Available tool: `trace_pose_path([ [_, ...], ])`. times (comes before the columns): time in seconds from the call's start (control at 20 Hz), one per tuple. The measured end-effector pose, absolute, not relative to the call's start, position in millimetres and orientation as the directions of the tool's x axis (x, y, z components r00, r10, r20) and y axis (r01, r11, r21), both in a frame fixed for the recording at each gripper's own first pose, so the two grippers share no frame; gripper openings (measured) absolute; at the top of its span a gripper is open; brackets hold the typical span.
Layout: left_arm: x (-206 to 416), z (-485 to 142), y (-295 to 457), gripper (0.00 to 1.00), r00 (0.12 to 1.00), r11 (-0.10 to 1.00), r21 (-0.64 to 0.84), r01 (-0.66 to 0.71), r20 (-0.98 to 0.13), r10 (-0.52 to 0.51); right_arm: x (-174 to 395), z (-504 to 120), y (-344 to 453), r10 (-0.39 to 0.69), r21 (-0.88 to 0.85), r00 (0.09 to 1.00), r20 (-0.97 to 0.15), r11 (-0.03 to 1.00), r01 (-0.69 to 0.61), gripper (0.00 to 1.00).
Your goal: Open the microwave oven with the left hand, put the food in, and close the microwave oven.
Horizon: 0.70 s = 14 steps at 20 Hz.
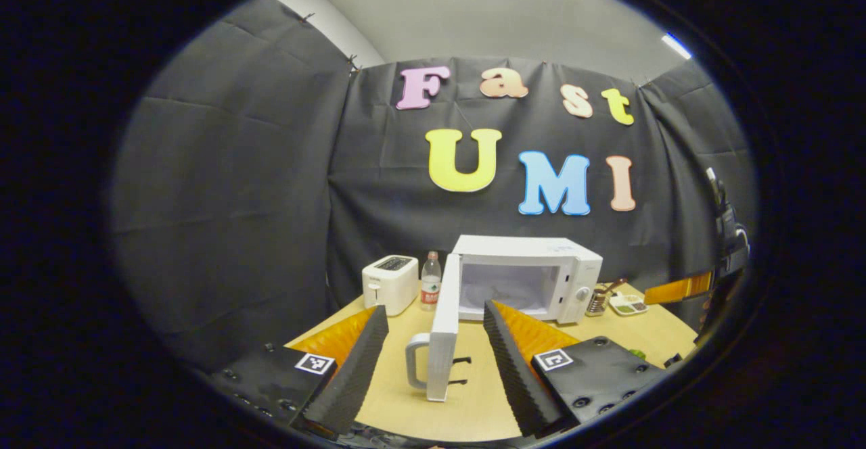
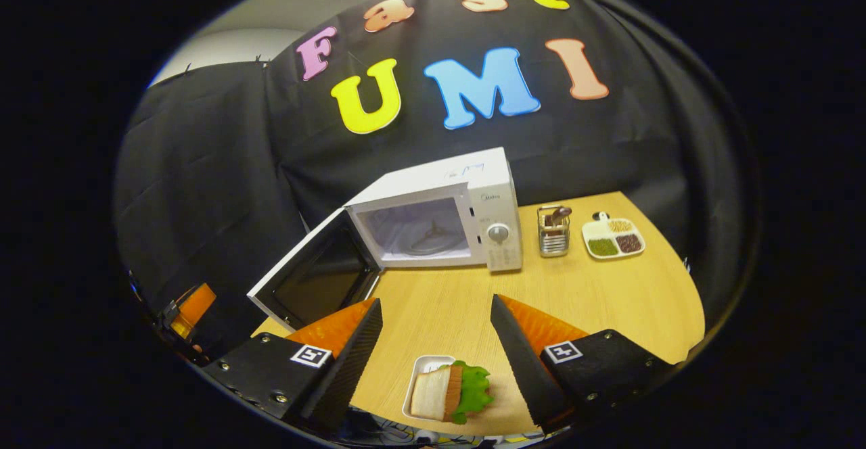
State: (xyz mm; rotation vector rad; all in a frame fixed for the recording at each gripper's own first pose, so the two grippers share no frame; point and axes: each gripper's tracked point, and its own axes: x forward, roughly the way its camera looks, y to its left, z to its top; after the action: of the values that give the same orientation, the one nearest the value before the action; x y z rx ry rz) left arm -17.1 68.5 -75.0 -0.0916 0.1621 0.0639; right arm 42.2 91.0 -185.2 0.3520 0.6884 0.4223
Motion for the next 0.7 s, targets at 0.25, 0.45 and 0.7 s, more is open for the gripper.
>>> trace_pose_path([
  [0.25,-25,-34,50,0.92,0.992,0.995,-0.049,-0.087,-0.091,0.082,32,-229,86,0.558,0.542,0.552,-0.619,0.813,-0.214,0.99],
  [0.45,-32,-25,39,0.92,0.991,0.993,-0.038,-0.112,-0.076,0.109,13,-262,90,0.604,0.584,0.427,-0.673,0.788,-0.194,0.99],
  [0.7,-40,-22,32,0.92,0.986,0.989,-0.019,-0.144,-0.083,0.142,-7,-296,89,0.623,0.597,0.307,-0.719,0.781,-0.186,0.98],
])
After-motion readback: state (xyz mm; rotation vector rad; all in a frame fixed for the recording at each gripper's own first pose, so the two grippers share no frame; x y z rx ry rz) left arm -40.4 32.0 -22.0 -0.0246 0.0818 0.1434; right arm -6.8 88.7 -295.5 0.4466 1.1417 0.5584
